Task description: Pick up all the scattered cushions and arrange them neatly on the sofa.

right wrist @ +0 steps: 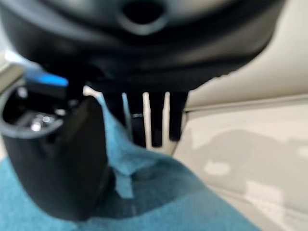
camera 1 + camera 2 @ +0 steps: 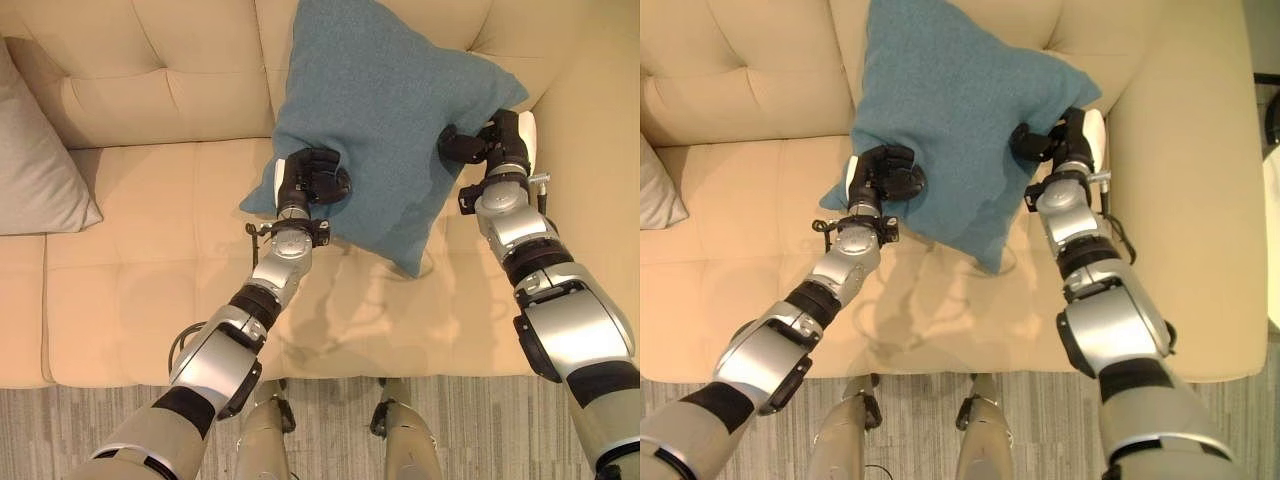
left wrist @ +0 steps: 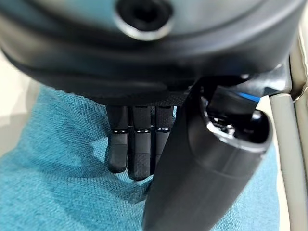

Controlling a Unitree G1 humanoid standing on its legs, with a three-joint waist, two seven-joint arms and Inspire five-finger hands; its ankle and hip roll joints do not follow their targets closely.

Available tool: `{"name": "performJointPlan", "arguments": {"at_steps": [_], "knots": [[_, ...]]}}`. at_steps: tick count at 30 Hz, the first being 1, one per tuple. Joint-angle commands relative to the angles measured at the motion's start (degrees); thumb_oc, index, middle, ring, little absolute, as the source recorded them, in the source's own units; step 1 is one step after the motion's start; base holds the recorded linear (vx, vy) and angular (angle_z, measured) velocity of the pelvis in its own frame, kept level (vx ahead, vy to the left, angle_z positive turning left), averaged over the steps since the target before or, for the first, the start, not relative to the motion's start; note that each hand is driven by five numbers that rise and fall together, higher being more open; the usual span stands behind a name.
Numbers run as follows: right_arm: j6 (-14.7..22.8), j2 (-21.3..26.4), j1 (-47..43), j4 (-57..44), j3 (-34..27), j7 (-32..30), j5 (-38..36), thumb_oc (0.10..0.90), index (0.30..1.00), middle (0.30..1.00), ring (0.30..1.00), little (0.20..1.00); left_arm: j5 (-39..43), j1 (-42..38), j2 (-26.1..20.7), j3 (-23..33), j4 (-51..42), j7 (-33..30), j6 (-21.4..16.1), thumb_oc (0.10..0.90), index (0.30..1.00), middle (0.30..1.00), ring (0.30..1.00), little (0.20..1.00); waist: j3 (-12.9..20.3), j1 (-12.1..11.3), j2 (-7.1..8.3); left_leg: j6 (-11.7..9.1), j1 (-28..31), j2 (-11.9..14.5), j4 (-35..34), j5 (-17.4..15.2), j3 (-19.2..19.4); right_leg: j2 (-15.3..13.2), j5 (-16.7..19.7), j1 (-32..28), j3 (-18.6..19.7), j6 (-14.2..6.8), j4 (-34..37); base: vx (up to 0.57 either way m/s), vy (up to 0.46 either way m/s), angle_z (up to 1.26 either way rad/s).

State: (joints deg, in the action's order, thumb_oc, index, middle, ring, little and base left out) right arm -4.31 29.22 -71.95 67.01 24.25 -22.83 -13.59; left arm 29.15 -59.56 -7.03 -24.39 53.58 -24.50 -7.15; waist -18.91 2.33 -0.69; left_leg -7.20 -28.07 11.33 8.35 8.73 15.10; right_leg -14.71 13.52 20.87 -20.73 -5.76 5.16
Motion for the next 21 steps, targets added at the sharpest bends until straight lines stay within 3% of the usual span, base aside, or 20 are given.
{"name": "performJointPlan", "arguments": {"at_steps": [1,6,9,15,21], "knots": [[7.30,2.22,-14.12,-4.10,-1.80,-3.04,-4.40,0.800,0.900,0.900,0.900,0.900,-3.08,-14.44,-0.26,-2.26,-1.67,-0.21,-3.92,0.800,0.900,0.900,0.900,0.900,0.66,-1.55,-2.25,-3.02,4.84,1.58,-10.18,-2.49,1.04,-2.71,-7.75,-1.95,-1.15,-8.01,-2.74,0.00,0.006,0.14],[10.26,3.83,-8.11,-7.18,-7.37,-2.63,-12.48,0.800,0.900,0.900,0.900,0.900,-4.13,-11.74,-3.94,-0.68,-4.00,-0.47,-3.75,0.800,0.900,0.900,0.900,0.900,0.87,-2.05,-2.61,-3.12,6.00,1.58,-10.43,-2.70,0.88,-2.61,-7.96,-3.22,-1.33,-7.77,-2.33,0.00,-0.003,-0.02],[10.28,3.31,-2.40,-11.75,-11.50,-6.39,-8.90,0.800,0.900,0.900,0.900,0.900,-6.57,-8.91,-6.01,0.28,-7.85,-1.17,-2.95,0.800,0.900,0.900,0.900,0.900,1.07,-2.25,-2.60,-2.94,6.86,1.57,-10.30,-3.10,0.73,-2.37,-8.20,-4.35,-1.40,-7.57,-2.11,0.01,0.003,0.04],[10.64,0.12,8.47,-16.71,-18.60,-9.34,-6.81,0.800,0.900,0.900,0.900,0.900,-9.30,-5.01,-5.55,3.05,-9.10,-2.48,-2.31,0.800,0.900,0.900,0.900,0.900,1.38,-1.80,-2.58,-2.42,8.04,1.57,-9.46,-4.34,0.35,-2.22,-8.81,-5.75,-1.15,-7.14,-2.18,0.00,0.004,0.00],[12.95,-5.31,12.77,-13.29,-19.85,-5.51,-14.47,0.800,0.900,0.900,0.900,0.900,-9.27,-4.22,-5.02,3.79,-8.65,-2.23,-2.49,0.800,0.900,0.900,0.900,0.900,1.17,-2.04,-2.67,-2.19,8.32,1.30,-9.12,-4.53,0.09,-2.29,-8.93,-6.07,-1.04,-6.99,-2.28,-0.01,0.005,0.00]]}}
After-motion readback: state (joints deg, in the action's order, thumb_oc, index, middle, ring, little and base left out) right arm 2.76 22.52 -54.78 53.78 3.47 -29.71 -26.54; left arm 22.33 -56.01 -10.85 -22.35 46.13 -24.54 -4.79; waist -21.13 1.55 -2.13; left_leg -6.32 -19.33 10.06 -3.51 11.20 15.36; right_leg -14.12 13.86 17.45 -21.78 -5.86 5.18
